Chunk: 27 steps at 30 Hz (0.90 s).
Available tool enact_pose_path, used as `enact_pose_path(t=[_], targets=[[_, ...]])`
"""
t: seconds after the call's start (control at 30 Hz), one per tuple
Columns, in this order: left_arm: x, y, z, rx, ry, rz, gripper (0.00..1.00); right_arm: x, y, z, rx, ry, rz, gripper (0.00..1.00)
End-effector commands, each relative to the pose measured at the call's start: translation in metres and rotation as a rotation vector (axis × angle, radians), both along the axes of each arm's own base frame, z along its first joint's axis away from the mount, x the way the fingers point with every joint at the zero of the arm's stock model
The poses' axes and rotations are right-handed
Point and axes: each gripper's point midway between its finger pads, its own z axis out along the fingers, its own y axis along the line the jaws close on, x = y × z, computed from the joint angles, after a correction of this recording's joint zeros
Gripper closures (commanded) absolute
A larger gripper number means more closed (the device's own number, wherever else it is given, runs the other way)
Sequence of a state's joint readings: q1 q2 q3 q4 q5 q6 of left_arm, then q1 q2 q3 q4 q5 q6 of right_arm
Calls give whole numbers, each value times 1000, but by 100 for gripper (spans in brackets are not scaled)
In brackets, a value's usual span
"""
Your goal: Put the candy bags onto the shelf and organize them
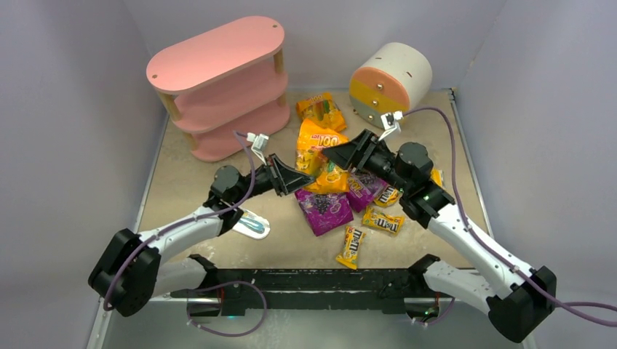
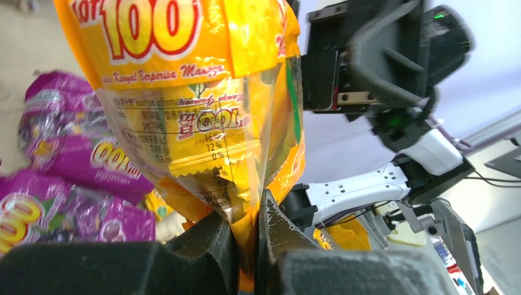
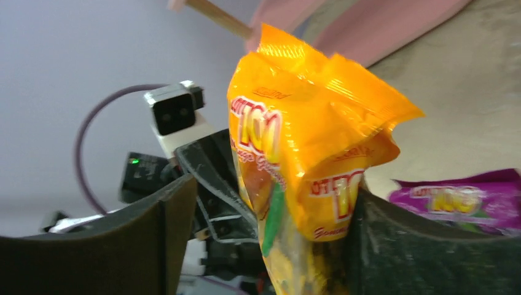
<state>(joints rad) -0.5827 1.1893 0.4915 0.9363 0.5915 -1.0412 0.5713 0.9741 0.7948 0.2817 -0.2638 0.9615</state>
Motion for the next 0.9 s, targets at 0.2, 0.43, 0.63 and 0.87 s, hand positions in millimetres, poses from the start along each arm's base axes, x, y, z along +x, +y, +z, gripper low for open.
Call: enact_pose_path(t=[0.2,0.43,0.63,0.87], targets=[[39,58,-40,160,56,440,100,26,-82,2,-324,-66,-431,1],[91,127,-67,161,111,695,100,7,-110,-1,-346,-122,-495,1],[135,157,-67,156,90,834,100,-5,-120,5,-314,-140,-509,1],[166,169,-43,88,-36,838,100,-12,-126,8,-347,-155,-508,1]])
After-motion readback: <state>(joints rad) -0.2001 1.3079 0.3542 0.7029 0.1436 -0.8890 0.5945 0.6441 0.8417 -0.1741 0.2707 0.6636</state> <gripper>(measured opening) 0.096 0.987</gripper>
